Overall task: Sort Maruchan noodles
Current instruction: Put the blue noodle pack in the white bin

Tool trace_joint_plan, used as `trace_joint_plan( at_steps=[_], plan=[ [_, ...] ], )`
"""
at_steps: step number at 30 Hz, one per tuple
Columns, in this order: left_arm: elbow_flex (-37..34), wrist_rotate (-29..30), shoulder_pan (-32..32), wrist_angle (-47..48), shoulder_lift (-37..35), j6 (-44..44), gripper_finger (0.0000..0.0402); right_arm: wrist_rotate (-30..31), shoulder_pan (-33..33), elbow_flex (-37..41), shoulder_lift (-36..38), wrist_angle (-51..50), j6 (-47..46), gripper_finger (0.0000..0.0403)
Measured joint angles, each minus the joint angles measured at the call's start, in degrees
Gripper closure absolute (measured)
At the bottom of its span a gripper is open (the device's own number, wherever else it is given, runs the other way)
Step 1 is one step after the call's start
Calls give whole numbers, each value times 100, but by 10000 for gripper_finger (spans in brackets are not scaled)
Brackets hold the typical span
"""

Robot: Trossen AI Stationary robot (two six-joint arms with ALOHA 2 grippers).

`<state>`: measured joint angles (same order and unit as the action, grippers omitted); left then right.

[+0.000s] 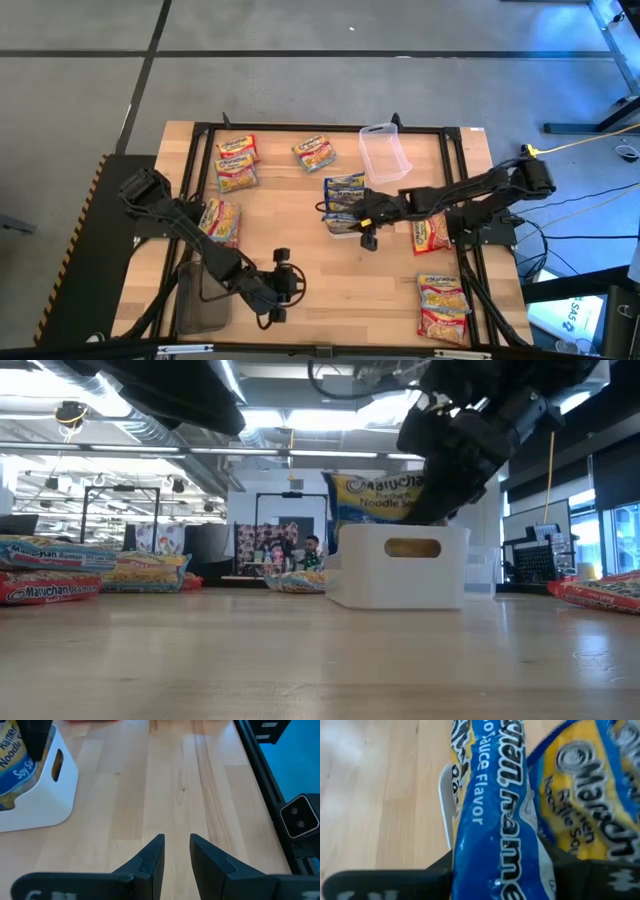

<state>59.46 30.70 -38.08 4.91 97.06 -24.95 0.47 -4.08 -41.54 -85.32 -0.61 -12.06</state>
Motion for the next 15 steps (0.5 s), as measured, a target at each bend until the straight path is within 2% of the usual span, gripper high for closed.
trace_joint_plan(
  at_steps=[9,15],
  plan=[
    [0,-21,-8,-68,0,-5,316,42,2,-19,-362,37,-168,296],
    [0,-24,-8,-70,0,-7,316,43,2,-154,-370,-307,-253,230]
  ],
)
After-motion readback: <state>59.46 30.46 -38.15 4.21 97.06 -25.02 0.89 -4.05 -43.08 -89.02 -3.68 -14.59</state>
